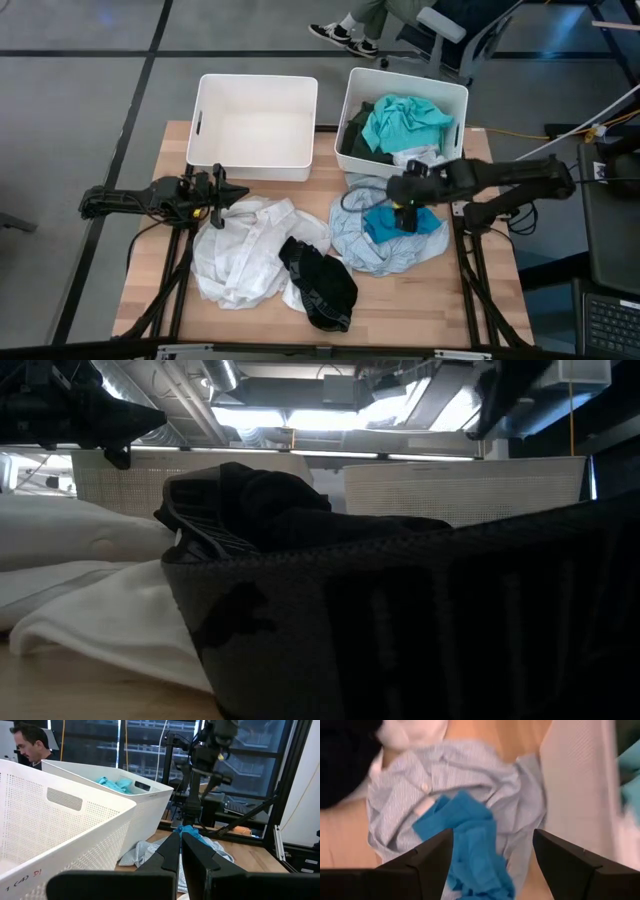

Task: Sort clothes
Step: Put the blue shorts into the right white bin

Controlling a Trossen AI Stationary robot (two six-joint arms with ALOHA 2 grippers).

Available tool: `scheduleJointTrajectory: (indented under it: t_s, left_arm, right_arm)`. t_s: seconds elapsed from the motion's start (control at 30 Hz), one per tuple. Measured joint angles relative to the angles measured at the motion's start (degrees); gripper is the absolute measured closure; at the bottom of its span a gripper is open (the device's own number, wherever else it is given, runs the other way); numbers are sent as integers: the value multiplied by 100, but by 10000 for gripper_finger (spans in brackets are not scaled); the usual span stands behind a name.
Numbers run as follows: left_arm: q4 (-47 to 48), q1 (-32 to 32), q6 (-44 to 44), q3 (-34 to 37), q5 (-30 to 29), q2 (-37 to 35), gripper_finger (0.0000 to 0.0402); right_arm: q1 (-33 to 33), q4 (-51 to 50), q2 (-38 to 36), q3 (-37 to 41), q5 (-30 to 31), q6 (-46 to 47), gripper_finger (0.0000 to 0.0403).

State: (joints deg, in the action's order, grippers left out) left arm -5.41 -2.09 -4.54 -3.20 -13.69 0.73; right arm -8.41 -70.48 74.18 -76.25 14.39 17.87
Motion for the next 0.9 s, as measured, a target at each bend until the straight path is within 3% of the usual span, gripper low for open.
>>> scheduleJointTrajectory:
  t_s: [0.3, 0.9]
  left_arm:
    - [1, 0, -24, 0, 0, 0, 393]
    - [7, 0, 0, 0, 0, 0, 393]
  right_arm:
    - [-297, 136, 1, 978, -72, 658, 127]
    - [-284, 1701, 1, 2616, -719, 568, 127]
